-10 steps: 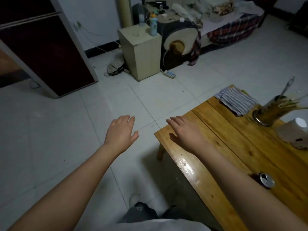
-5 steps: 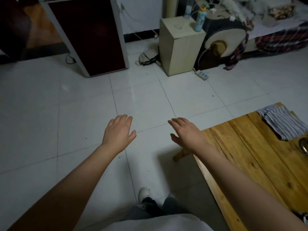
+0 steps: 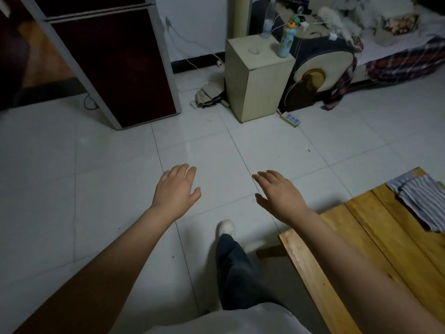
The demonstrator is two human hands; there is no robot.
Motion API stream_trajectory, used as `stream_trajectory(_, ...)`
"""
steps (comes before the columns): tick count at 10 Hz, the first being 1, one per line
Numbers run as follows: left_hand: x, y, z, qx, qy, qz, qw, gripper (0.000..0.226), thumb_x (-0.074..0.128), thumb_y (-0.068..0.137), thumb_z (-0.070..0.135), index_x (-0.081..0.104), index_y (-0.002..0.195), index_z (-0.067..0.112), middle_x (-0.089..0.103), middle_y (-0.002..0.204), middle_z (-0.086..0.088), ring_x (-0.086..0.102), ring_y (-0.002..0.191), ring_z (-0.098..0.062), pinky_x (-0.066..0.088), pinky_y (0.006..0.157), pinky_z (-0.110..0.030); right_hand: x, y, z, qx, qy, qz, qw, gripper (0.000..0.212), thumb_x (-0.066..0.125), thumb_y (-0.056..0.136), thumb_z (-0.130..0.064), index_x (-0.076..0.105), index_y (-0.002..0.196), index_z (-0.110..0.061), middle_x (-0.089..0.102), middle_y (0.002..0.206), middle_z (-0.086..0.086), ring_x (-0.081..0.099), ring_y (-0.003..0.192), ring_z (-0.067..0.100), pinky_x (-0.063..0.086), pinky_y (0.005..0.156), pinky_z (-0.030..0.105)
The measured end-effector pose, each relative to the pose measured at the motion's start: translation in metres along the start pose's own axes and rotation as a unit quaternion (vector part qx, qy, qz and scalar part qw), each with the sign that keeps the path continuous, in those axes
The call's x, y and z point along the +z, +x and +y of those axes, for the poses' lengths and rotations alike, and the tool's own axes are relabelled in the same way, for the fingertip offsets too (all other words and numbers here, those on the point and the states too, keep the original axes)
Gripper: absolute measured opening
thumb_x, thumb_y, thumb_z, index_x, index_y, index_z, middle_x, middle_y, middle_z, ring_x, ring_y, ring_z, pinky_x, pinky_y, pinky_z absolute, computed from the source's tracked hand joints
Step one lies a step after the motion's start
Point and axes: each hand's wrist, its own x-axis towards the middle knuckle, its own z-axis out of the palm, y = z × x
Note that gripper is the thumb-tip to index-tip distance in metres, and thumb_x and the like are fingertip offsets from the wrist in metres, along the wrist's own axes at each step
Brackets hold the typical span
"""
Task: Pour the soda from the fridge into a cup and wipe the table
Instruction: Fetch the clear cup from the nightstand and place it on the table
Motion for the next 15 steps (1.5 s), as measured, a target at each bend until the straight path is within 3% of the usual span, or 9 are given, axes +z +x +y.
stream_trajectory(4, -0.043, 0.218, -0.025, -0.005, -0.012, 0.016, 1.0, 0.054, 0.042, 0.094, 0.038, 0.032, 0.14, 0.012, 0.034, 0.147, -0.008, 0.03, 0.135, -0.024, 0.024, 0.109, -0.035, -0.059, 0.184, 0.077, 0.021, -0.003, 0.001, 1.0, 0.052, 0.048, 0.092, -0.028, 0.033, 0.14, -0.013, 0.038, 0.145, 0.007, 0.029, 0.136, 0.025, 0.034, 0.103, 0.037)
stream_trajectory(7, -0.058, 0.335, -0.048, 0.01, -0.024, 0.016, 1.0, 0.055, 0.042, 0.094, 0.038, 0.032, 0.14, 0.011, 0.036, 0.146, -0.01, 0.032, 0.134, -0.025, 0.026, 0.108, -0.035, -0.084, 0.294, 0.112, 0.031, -0.001, -0.005, 1.0, 0.053, 0.048, 0.092, -0.029, 0.032, 0.141, -0.014, 0.038, 0.146, 0.006, 0.029, 0.136, 0.025, 0.034, 0.104, 0.038)
stream_trajectory(11, -0.084, 0.553, -0.117, 0.075, -0.035, 0.011, 0.996, 0.053, 0.05, 0.09, 0.034, 0.041, 0.135, 0.006, 0.046, 0.137, -0.014, 0.041, 0.126, -0.028, 0.034, 0.101, -0.039, -0.109, 0.493, 0.144, 0.107, 0.029, 0.007, 0.994, 0.052, 0.046, 0.093, -0.03, 0.031, 0.141, -0.017, 0.037, 0.146, 0.004, 0.029, 0.135, 0.023, 0.033, 0.106, 0.036)
stream_trajectory(13, -0.098, 0.648, -0.137, 0.117, -0.04, -0.005, 0.992, 0.049, 0.05, 0.088, 0.033, 0.049, 0.126, 0.003, 0.055, 0.122, -0.015, 0.049, 0.115, -0.032, 0.04, 0.094, -0.041, -0.122, 0.565, 0.163, 0.159, 0.059, 0.022, 0.985, 0.052, 0.046, 0.093, -0.03, 0.031, 0.141, -0.016, 0.038, 0.145, 0.005, 0.03, 0.134, 0.023, 0.033, 0.106, 0.036)
stream_trajectory(15, -0.099, 0.727, -0.134, 0.15, -0.029, -0.016, 0.988, 0.052, 0.054, 0.088, 0.031, 0.044, 0.132, 0.004, 0.053, 0.126, -0.014, 0.046, 0.119, -0.03, 0.037, 0.097, -0.04, -0.13, 0.624, 0.201, 0.183, 0.062, 0.02, 0.981, 0.052, 0.047, 0.093, -0.029, 0.031, 0.141, -0.017, 0.038, 0.145, 0.004, 0.03, 0.134, 0.023, 0.032, 0.106, 0.036)
